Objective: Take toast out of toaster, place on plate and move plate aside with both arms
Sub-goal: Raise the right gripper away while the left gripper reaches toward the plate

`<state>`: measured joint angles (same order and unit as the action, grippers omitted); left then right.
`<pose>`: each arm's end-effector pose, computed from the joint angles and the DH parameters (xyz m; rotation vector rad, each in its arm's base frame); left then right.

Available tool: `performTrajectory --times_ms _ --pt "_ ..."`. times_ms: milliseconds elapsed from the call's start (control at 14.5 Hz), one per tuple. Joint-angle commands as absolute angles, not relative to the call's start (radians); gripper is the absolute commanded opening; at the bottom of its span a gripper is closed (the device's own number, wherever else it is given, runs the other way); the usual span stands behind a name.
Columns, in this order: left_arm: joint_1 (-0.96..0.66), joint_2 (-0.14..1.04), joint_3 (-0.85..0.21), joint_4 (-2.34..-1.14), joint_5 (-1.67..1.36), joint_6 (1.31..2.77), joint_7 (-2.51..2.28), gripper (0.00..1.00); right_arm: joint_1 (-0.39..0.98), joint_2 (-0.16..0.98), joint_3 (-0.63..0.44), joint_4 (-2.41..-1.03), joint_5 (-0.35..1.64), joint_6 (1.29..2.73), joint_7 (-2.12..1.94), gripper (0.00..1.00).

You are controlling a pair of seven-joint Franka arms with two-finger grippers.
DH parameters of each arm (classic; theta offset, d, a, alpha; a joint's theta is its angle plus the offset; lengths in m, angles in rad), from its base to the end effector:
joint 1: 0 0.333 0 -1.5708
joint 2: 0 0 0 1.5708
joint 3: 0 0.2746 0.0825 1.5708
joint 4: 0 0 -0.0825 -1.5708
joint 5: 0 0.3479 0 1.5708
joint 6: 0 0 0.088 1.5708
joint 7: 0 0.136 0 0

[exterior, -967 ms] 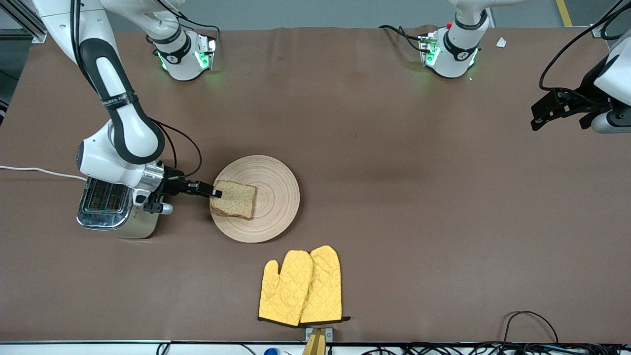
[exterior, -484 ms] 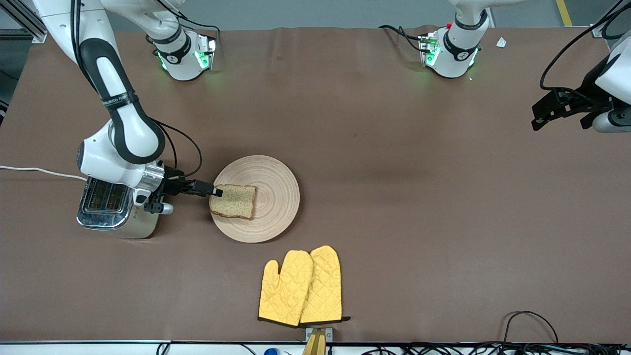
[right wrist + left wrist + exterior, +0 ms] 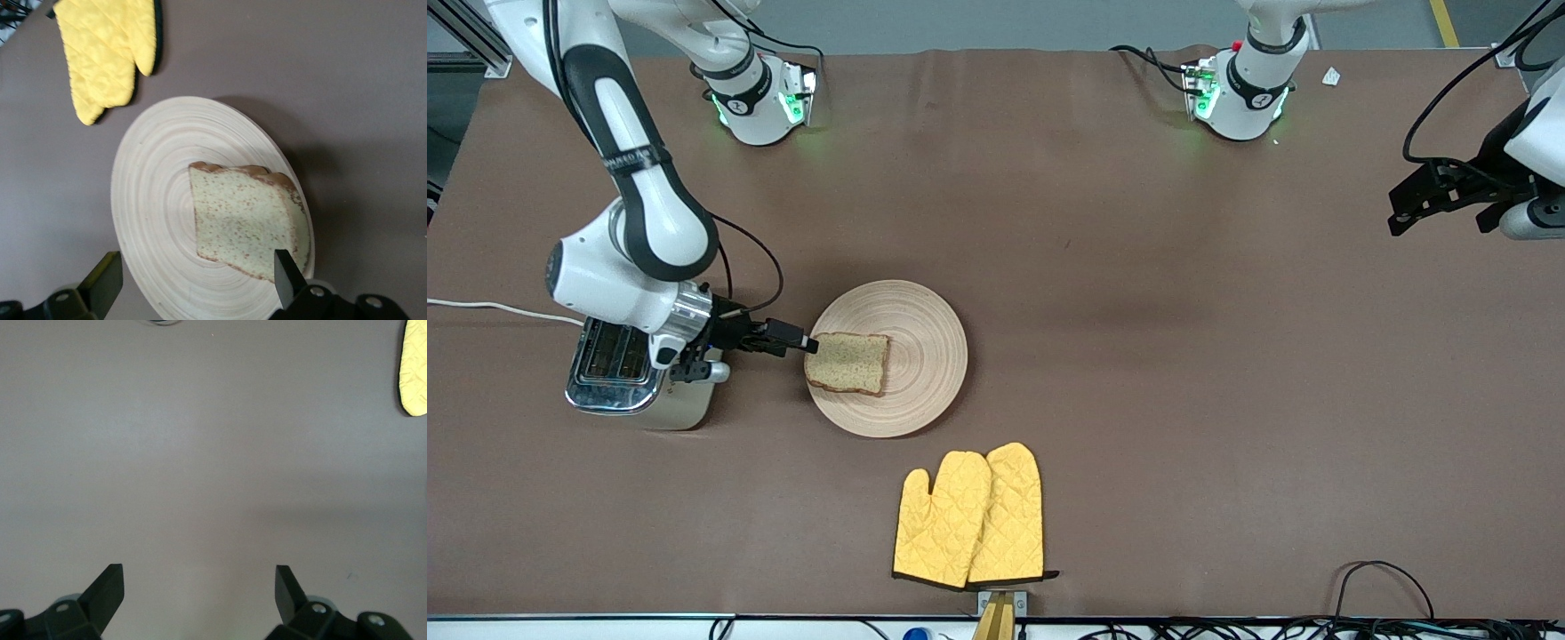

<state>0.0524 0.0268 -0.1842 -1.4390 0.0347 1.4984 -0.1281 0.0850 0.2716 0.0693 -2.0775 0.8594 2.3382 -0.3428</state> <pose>0.5157 -0.0621 0.5910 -3.1159 0.0007 -0.0570 0.5435 0.1126 0.2629 -2.5138 0.1589 -0.0580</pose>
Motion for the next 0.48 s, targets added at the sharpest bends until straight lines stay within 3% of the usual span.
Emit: performTrajectory --times_ms 0,207,415 --pt "0.054 0.023 -0.184 -1.425 0.051 1.485 -0.103 1.00 0.078 0.151 0.072 -2.118 0.784 2.318 -0.279 1.00" --pt "0.048 0.083 -0.193 -1.425 -0.012 1.509 -0.080 1.00 0.031 0.045 0.071 -2.114 0.587 2.265 -0.212 1.00" --pt "0.035 0.159 -0.196 -1.436 -0.185 1.630 -0.026 1.00 -0.092 -0.069 0.071 -2.077 0.470 2.084 -0.204 1.00"
